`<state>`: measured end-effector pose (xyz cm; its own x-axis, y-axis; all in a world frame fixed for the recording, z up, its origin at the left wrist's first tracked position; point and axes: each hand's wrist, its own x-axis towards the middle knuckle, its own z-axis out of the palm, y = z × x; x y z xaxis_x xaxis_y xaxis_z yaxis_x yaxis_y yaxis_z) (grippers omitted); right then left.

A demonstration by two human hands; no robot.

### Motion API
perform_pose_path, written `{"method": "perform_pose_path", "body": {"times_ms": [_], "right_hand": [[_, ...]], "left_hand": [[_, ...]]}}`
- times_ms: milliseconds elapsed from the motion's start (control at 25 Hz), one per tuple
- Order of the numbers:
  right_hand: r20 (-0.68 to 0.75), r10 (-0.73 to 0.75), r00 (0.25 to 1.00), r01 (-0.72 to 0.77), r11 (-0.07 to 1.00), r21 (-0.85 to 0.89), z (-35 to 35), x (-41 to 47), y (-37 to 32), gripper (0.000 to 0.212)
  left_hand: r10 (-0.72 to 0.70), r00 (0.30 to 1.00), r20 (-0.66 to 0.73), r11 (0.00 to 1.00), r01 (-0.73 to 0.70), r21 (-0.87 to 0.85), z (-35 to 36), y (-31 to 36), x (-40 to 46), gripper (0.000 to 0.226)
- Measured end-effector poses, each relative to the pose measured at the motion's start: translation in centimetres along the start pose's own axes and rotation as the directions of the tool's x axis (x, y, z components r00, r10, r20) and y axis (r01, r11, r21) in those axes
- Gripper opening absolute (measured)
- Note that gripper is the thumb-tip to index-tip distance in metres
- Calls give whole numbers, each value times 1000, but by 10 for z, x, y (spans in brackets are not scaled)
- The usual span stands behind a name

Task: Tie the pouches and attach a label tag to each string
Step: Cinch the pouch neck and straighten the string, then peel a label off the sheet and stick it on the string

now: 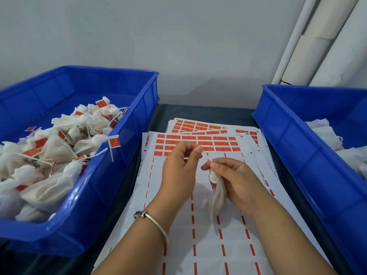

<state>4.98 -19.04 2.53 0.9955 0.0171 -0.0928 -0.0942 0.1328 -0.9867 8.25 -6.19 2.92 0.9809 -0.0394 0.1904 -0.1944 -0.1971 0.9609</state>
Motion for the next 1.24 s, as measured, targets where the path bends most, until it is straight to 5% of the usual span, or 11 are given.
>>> {"method": "perform_pose_path", "body": {"times_ms": [280,400,560,680,880,1240], "right_hand": [[-117,17,993,-23,998,-53,-3,4,-27,15],[-154,9,988,-15,999,-38,-6,20,-39,10],[-141,81,987,-83,997,-8,-3,51,-33,11],[-111,163,980,-161,987,25,-4,69,-14,14],[79,210,974,-225,919,325,-19,78,17,25],[129,166,978,-197,939,283,-23,86,26,17]], "left_hand": [[-124,992,-25,976,117,-185,-29,21,19,17],[-127,992,21,975,121,188,-31,5,46,14],[-185,975,127,810,78,581,-18,-34,68,38],[-191,960,205,762,14,647,-12,-53,70,45],[-148,951,271,697,-95,711,-10,-77,69,64],[-134,956,262,639,-118,760,-9,-77,73,62]]}}
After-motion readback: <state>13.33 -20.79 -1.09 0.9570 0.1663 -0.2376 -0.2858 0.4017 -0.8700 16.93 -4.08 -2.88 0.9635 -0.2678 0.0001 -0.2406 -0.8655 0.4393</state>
